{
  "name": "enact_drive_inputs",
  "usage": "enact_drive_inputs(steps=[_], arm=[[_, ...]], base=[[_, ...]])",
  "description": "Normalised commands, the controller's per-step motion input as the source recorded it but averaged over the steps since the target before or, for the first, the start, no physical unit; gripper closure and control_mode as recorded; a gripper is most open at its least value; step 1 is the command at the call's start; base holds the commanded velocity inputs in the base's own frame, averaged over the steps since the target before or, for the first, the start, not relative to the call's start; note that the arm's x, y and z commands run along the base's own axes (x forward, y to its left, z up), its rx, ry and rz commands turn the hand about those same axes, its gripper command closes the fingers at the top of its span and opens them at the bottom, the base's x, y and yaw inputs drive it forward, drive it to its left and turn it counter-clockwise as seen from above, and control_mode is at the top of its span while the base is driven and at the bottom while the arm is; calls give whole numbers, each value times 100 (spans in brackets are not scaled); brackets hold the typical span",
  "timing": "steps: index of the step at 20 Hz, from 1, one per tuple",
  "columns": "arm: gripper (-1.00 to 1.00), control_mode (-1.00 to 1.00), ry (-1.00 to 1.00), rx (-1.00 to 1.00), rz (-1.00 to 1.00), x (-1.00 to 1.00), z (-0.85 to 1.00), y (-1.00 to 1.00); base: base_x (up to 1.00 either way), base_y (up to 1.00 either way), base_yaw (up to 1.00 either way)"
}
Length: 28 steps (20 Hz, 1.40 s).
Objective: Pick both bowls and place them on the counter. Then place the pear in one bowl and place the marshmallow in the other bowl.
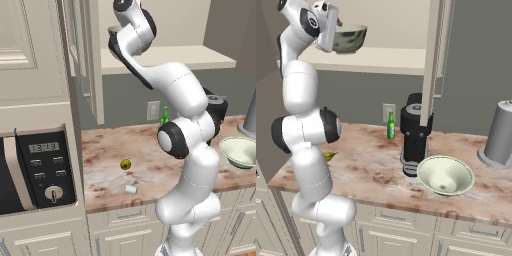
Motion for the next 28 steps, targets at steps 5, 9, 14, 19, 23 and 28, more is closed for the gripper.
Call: enact_drive_inputs(steps=[5,9,14,19,23,28], arm=[[-100,-100,0,0,3,1,-6,0],[-100,-100,0,0,3,0,-17,0],[-100,-100,0,0,3,0,-21,0],[-100,-100,2,0,5,1,-30,0],[100,-100,4,0,5,7,-43,7],[100,-100,0,0,7,2,-37,0]], base=[[0,0,0],[0,0,0],[0,0,0],[0,0,0],[0,0,0],[0,0,0]])
